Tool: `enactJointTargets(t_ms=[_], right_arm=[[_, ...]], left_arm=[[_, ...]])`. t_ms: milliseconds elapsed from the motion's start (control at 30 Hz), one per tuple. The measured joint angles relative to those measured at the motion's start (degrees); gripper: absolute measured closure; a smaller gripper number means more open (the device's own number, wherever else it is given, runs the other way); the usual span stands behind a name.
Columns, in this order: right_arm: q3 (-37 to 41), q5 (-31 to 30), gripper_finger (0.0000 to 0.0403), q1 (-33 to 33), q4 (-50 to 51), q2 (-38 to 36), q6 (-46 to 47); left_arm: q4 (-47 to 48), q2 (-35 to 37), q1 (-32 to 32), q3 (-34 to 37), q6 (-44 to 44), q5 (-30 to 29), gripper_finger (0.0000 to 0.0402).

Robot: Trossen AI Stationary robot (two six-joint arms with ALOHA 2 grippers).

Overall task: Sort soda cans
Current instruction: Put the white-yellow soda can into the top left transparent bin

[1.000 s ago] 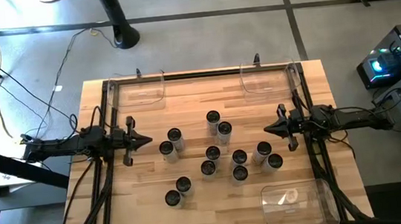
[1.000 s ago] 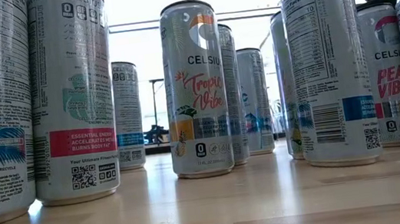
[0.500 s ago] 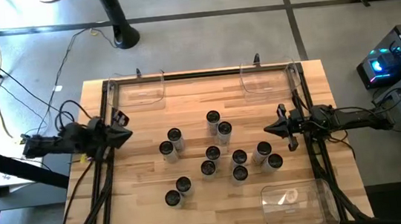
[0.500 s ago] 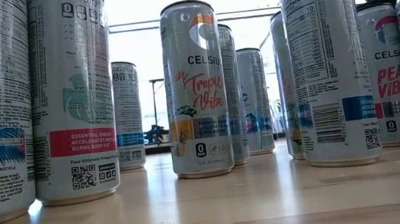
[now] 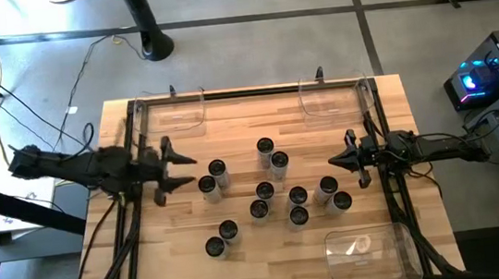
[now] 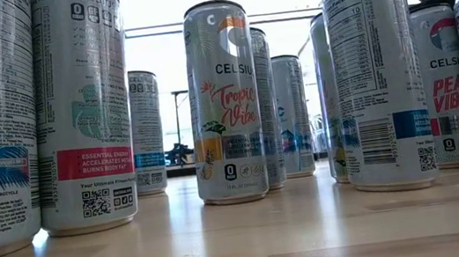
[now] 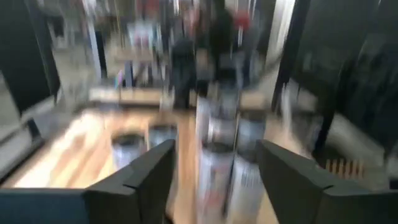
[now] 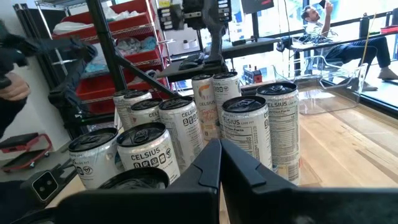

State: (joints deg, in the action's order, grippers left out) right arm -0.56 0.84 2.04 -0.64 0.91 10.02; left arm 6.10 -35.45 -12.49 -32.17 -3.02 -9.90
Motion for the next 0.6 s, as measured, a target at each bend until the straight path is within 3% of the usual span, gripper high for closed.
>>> enactJointTargets(t_ms=[133,300,433,600], right_arm=[[0.0,0.0,0.0403,0.0,0.0,0.0,0.0],[0.0,0.0,0.0403,0.0,0.0,0.0,0.0],[0.0,0.0,0.0403,0.0,0.0,0.0,0.0],[0.0,0.0,0.0403,0.0,0.0,0.0,0.0]], left_arm=[[16.7,-9.5,-1.8,-9.5,-1.5,-4.6,0.0154],[33.0,-20.4,-4.8,-19.4,-10.5,-9.2,0.0153],[40.3,-26.6,-6.8,-24.8,-21.0,-10.0,0.0153],[41.8,-31.7,-8.0,-25.7,-33.7,-9.3,0.0154]])
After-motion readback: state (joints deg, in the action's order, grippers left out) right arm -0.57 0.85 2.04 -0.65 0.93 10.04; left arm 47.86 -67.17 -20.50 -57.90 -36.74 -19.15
